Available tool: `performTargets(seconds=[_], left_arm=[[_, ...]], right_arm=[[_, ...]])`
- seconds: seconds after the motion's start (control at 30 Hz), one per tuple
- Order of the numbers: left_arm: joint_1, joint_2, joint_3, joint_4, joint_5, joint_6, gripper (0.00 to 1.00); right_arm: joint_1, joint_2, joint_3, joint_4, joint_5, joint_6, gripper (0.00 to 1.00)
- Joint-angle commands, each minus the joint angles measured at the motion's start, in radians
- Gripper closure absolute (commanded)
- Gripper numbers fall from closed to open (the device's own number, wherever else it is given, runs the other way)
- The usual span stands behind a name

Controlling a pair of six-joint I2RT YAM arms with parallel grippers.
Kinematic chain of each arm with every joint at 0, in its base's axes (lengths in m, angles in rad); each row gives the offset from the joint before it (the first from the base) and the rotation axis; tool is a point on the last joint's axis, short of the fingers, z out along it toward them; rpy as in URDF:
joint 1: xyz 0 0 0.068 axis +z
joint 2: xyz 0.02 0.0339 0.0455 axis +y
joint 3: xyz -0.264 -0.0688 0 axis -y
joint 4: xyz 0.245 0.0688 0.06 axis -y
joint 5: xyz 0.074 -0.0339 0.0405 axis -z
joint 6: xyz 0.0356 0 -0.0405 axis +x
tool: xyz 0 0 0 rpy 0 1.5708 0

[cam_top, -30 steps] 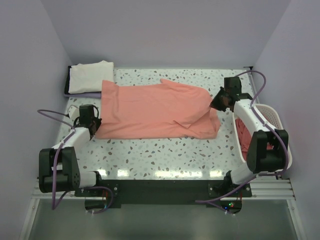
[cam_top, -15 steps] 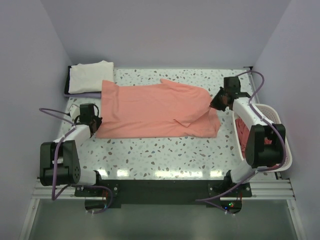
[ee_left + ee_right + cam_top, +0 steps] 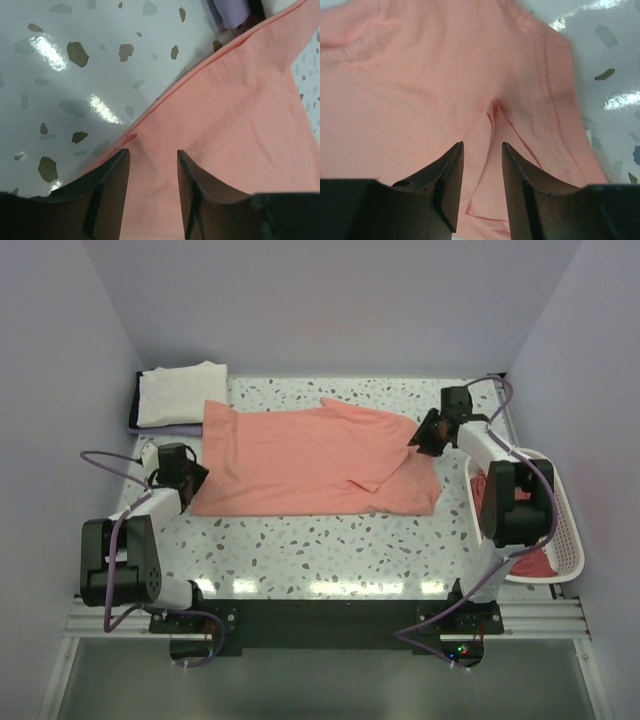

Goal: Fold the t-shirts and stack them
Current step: Fold the tshirt

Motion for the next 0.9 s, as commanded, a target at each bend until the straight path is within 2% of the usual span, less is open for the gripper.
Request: performTargets(seconds=[0.0,0.03,0.07,0.17,0.33,0.53,0.87], left_arm=[[0.016,-0.055,-0.006,0.092,0.018,0.024,0.50],[0.015,-0.068,-0.013,0.097,0.018,0.027,0.42],[0.015,-0.095,-0.019,0.103,0.019,0.029,0.35],[0.015,-0.151,-0.042,0.096,0.023,0.029,0.30],[0.011,-0.239,-0.122,0.118,0.079,0.013,0.29],[-0.001,-0.312,-0.208,0.151,0.127,0.032,0.28],[-0.012,-0.326,-0.273,0.203,0.173,0.064,0.27]], right_arm=[[-0.004,0.043,0.091,0.004,-0.069,-0.048,0.59],[-0.004,0.042,0.088,0.008,-0.075,-0.049,0.49],[-0.003,0.037,0.079,0.020,-0.081,-0.048,0.46],[0.010,-0.013,0.025,0.050,-0.086,-0.039,0.45],[0.101,-0.151,-0.154,0.117,-0.048,-0.005,0.46],[0.217,-0.197,-0.338,0.287,-0.023,0.063,0.46],[0.270,-0.148,-0.389,0.366,-0.020,0.118,0.45]])
